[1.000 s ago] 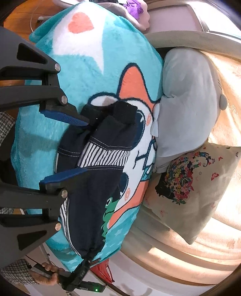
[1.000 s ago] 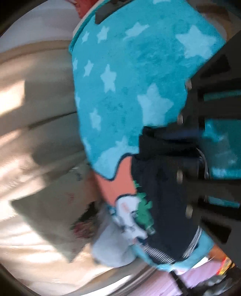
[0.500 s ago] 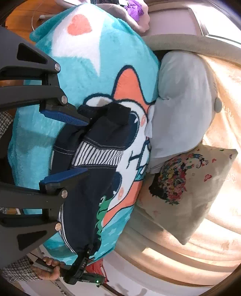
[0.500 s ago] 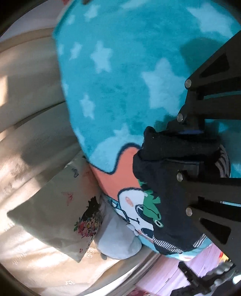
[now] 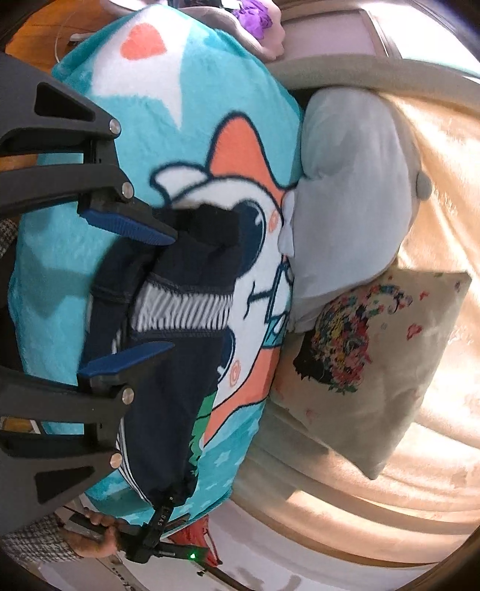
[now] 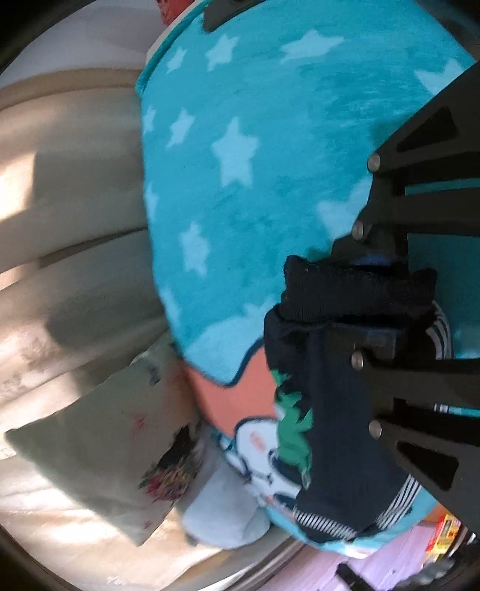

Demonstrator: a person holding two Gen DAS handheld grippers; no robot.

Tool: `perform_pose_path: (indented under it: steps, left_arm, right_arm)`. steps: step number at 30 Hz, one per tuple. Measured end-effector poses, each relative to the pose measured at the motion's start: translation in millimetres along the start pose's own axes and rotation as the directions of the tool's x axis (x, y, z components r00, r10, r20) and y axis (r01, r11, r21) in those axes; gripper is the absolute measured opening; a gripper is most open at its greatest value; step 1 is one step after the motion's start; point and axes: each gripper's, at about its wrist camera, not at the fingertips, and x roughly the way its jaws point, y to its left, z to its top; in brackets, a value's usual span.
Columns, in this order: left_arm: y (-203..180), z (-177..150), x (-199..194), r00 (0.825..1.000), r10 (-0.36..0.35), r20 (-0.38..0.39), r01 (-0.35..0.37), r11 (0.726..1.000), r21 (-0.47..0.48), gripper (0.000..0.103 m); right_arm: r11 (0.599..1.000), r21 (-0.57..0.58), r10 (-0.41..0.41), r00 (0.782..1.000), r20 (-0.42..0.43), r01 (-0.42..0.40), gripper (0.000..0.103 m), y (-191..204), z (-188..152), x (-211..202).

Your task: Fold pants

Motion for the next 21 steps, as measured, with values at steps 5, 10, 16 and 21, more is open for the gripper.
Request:
perform_pose_path:
  steps: [5,10,16,21]
  left_arm:
    - [-21,23,39,0.999,0.038,-0.013,-0.037,0.998,0.053,0.066]
    - [-28,19,94,0.973,0.195,-0.124,-0.179,0.975,0.134,0.046]
    - [-38,-15,91,0.933,0.307,-0.188,-0.255,0.932,0.259,0.034]
    - [-37,-25,77,0.93,0.299,-0.216,-0.231,0.929,0.291,0.034]
  right_arm:
    - [0.996,0.091,-0.021,0.99,0.137,0.008,0.062,-11,-3,-40]
    - [0.999,0.044,-0.017,0.972,0.235,0.007,0.062,21,-7,-74]
    - [0.993,-0.099,0.078,0.99,0.116,-0.066,0.062,77,-16,-30]
    - [0.989,-0.132,0.065,0.998,-0.001,-0.065,0.062,92,-33,6]
